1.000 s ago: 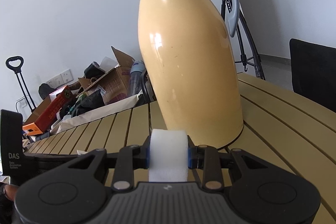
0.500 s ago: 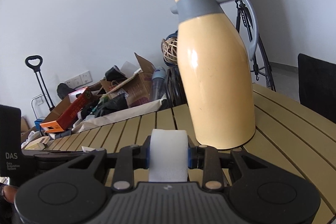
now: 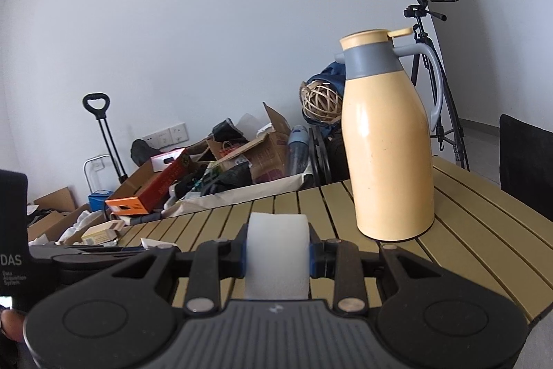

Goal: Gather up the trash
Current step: 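Carry the held tape roll and white paper down over the black bin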

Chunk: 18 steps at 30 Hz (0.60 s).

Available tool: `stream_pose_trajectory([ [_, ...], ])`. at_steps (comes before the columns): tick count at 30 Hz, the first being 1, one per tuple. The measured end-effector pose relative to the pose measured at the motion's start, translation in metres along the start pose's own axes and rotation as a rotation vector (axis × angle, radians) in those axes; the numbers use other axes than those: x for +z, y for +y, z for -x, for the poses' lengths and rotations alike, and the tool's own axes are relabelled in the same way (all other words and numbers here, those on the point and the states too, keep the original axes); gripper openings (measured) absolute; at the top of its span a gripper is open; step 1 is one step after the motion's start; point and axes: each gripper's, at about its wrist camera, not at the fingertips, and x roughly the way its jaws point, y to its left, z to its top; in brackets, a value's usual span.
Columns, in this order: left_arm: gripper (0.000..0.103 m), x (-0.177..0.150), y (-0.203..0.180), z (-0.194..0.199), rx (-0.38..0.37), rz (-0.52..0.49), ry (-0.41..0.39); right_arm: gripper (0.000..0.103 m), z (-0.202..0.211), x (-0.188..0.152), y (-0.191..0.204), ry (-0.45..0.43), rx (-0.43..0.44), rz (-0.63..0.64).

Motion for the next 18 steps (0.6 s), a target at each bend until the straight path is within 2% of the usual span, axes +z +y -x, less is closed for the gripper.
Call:
stream_pose_trajectory([
  [18, 0.023, -0.058, 0.017, 0.126, -0.018, 0.043, -0.062, 0.029, 0.097, -0.031, 0.053, 0.029, 0.042, 0.064],
])
